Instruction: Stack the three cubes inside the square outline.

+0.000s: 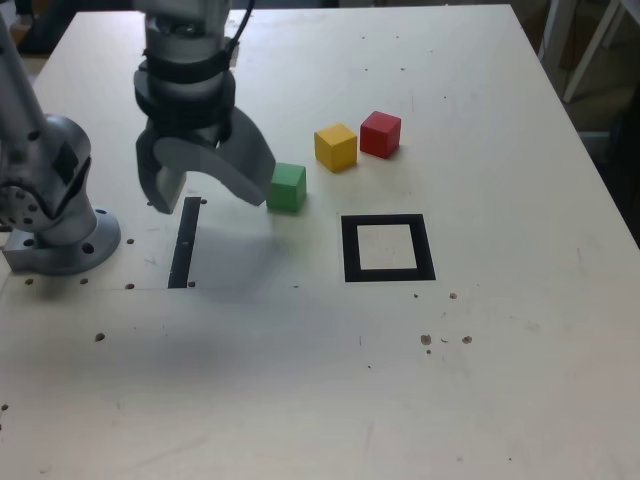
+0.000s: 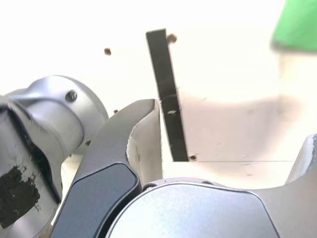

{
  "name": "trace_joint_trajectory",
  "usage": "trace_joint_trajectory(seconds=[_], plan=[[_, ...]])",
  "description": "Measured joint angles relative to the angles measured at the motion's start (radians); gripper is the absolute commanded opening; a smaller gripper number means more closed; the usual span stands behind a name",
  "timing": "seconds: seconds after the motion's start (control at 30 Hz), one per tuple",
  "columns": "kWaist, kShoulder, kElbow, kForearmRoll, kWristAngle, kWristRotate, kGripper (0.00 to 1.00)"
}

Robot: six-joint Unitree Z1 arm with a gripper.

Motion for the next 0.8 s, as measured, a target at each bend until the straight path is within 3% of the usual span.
trace_joint_trajectory(seconds=[0.2,0.5,0.8], plan=[[0.064,0.03,-0.115,0.063,0.075,0.12,0.99],[0.193,0.143,-0.34,0.135,0.141,0.361,0.99],[0.314,0.274,-0.536,0.144,0.155,0.553,0.99]])
